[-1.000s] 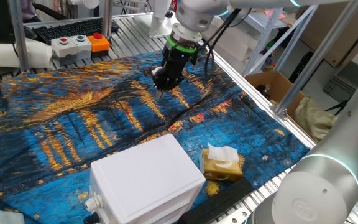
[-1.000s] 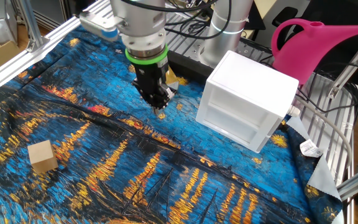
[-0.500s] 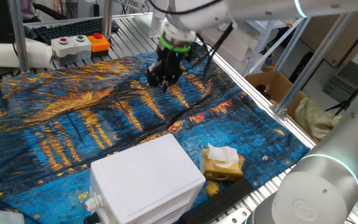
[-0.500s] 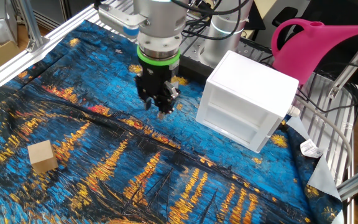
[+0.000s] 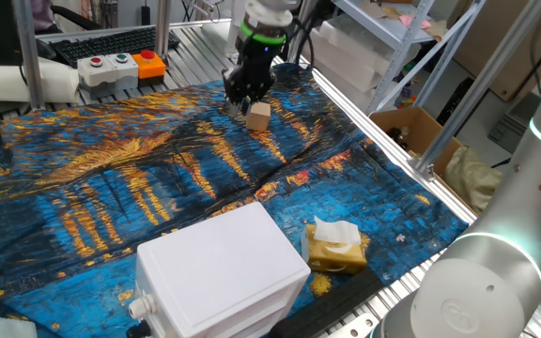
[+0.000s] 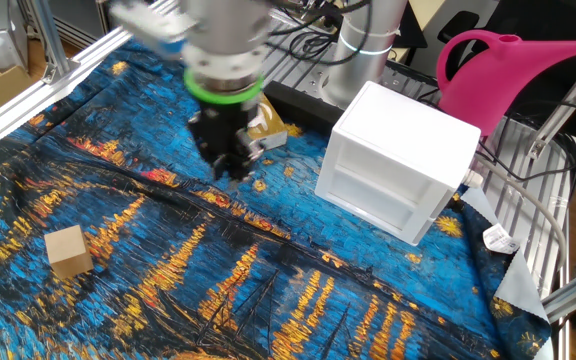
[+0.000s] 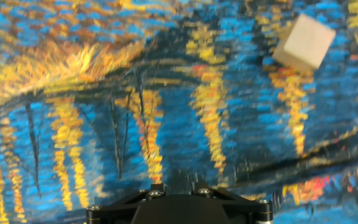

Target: Pick up the small block on the left and move it to the right

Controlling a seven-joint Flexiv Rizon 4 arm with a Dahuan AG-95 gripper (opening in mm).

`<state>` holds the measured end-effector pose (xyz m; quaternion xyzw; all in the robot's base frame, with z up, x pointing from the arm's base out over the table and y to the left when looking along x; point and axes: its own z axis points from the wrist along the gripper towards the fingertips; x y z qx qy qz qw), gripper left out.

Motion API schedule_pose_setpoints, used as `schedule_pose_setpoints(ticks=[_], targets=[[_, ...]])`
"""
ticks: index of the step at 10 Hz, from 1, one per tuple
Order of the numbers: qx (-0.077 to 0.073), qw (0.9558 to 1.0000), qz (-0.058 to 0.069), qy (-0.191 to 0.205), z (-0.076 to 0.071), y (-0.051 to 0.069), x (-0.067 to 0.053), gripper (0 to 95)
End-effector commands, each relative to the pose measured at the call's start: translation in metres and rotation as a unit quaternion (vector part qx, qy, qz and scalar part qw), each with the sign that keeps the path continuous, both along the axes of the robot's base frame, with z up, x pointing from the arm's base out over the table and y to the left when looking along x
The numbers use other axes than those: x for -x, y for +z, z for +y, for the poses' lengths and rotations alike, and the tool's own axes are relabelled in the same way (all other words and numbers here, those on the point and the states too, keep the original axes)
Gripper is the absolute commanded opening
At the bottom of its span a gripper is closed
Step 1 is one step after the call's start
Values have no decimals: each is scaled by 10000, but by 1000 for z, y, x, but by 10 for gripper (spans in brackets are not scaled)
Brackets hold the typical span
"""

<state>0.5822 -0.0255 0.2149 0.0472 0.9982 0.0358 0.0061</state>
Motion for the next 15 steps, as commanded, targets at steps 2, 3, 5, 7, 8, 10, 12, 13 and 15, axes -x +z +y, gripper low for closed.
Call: schedule_pose_setpoints(ticks=[2, 3, 5, 7, 8, 10, 12, 13, 15], targets=[[44, 9999, 40, 98, -13, 4, -20, 190], [66, 9999, 49, 142, -17, 5, -26, 190], [91, 9997, 85, 230, -28, 8, -41, 190], [127, 9995, 115, 266, -34, 10, -53, 190], [134, 9994, 147, 276, -38, 12, -59, 190], [143, 9992, 189, 312, -46, 14, -71, 190], [157, 9990, 209, 374, -56, 16, -84, 190], [158, 9989, 212, 391, -59, 16, -87, 190], [156, 9982, 222, 538, -74, 19, -101, 190]])
